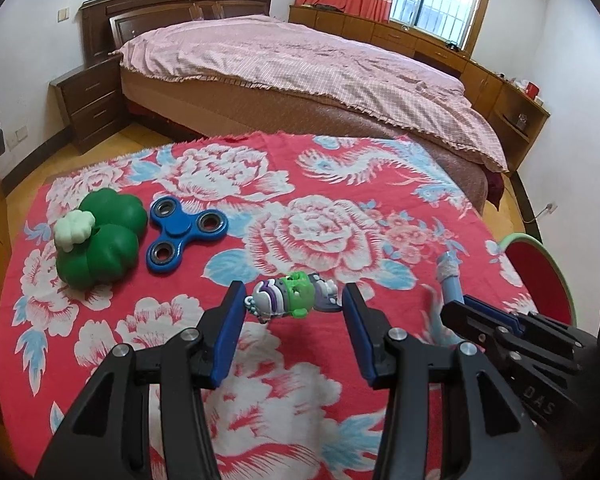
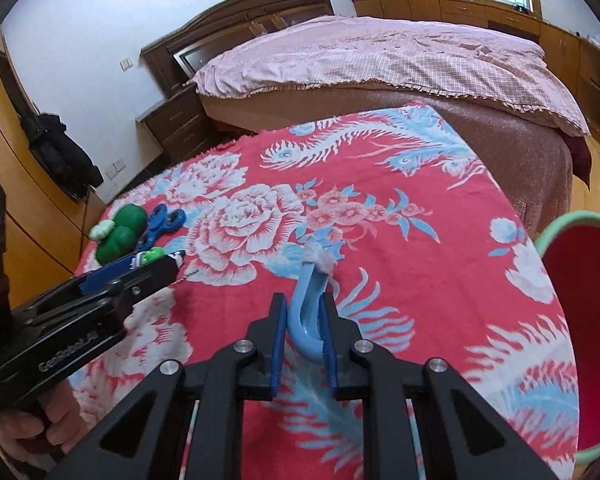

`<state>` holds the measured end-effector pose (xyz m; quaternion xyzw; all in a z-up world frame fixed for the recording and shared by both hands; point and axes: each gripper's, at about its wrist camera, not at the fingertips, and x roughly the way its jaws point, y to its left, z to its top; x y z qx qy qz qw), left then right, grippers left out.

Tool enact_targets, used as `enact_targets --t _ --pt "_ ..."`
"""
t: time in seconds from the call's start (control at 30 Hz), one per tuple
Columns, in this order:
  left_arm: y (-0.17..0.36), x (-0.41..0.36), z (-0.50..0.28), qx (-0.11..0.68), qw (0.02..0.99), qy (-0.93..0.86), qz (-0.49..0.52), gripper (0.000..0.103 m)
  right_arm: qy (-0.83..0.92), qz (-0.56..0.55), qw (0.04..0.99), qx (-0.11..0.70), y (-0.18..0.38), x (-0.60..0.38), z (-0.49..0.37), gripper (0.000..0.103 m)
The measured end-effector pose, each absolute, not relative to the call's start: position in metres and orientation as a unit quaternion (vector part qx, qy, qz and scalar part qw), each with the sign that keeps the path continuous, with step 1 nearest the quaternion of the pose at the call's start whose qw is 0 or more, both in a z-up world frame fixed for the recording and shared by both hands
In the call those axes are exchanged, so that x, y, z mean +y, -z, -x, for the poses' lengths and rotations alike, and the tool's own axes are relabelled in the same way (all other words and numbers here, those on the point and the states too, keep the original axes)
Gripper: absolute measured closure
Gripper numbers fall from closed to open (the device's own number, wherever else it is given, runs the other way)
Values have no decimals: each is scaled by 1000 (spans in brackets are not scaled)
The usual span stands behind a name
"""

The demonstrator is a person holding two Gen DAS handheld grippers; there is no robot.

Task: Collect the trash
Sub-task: 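Carry the keychain and blue toy over the red bucket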

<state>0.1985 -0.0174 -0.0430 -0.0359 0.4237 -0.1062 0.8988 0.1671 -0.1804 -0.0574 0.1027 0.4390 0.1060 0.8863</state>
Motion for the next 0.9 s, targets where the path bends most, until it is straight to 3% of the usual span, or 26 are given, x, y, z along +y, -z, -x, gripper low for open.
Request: enact_targets --t 0.5,0.9 --pt "6 -79 -153 398 900 175 29 53 -67 -175 904 386 9 -247 -91 85" --pt "-13 -153 -130 378 896 235 -8 53 -14 -220 907 359 2 -317 -53 85"
